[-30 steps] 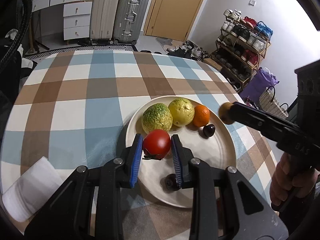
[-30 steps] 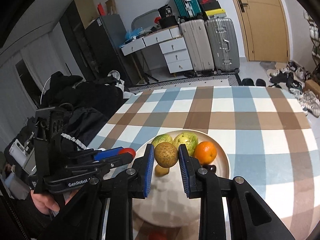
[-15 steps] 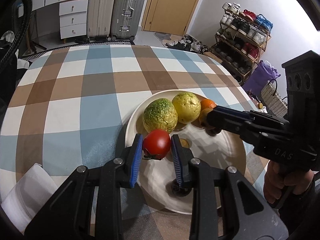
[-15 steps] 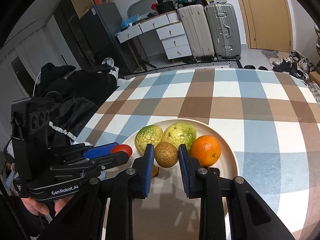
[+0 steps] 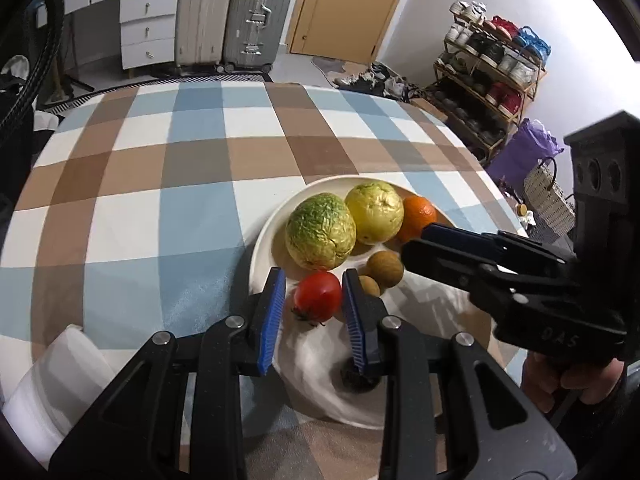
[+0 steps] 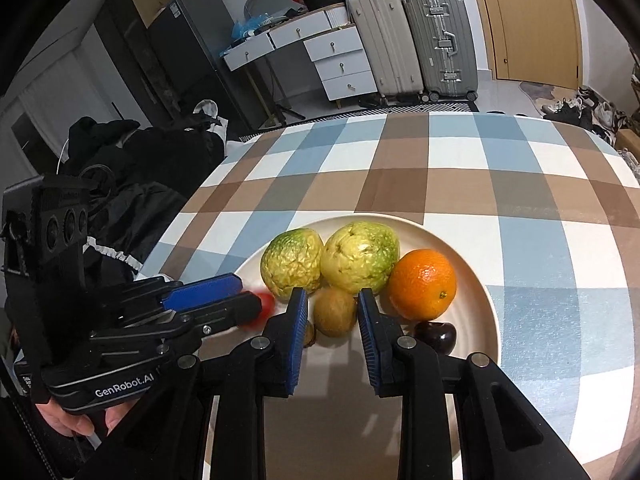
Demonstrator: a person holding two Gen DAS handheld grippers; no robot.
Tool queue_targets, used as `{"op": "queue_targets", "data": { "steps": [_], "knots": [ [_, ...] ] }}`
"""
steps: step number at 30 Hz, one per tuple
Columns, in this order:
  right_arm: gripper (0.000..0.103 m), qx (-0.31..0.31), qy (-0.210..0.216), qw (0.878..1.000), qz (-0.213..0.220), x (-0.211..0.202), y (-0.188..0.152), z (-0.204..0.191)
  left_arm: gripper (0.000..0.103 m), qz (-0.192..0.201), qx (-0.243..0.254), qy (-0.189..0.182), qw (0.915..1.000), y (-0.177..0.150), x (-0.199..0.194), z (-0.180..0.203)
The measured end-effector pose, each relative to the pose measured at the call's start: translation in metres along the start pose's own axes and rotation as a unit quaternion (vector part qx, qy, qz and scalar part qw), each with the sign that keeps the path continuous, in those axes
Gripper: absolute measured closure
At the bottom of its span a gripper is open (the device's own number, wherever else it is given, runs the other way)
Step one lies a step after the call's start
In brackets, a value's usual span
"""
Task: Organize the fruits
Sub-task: 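Lower the tomato and brown fruit onto the cream plate and open both tools, then close the right tool on the last orange on the cloth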
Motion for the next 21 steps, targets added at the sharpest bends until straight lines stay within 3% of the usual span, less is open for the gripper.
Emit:
{"op": "queue_targets", "data": {
  "steps": [2,6,9,12,17,19,21],
  "knots": [
    [0.061,0.000,0.002,1.000,0.005,-0.004,0.000,-0.003,0.075,0.009,0.002,0.006,0.9999,0.001,-0.008,-0.001],
    [0.059,-0.009,-0.001,1.000,0.026,-0.027,0.001,-0.013,0.065,0.022,-0.004,0.012,0.9997,-0.002,-0.031,-0.002],
    [0.051,-0.016,0.000,0.999,0.052,-0.051,0.000,-0.023,0.061,0.037,-0.002,0.022,0.9991,-0.006,-0.052,0.001],
    [0.047,-0.031,-0.010,0.996,0.082,-0.083,-0.005,-0.035,0.047,0.054,-0.001,0.039,0.9978,-0.011,-0.074,0.002],
    [0.018,-0.050,-0.026,0.989,0.136,-0.133,-0.017,-0.056,0.030,0.080,0.006,0.064,0.9947,-0.023,-0.112,0.008],
    [0.012,-0.057,-0.038,0.985,0.159,-0.154,-0.026,-0.064,0.021,0.091,0.000,0.075,0.9930,-0.028,-0.127,0.008],
    [0.010,-0.063,-0.042,0.982,0.173,-0.167,-0.035,-0.070,0.018,0.103,-0.007,0.067,0.9923,-0.034,-0.140,0.010]
  ]
}}
Point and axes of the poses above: each gripper's, at about its wrist camera, not at the fingertips, and x roughly the way its jaws point, z to its right, y to its top, the point moved 10 cm from there along x, roughly the way its jaws point, and after that the axes turned 11 degrees about y, right-handed, at the moved point
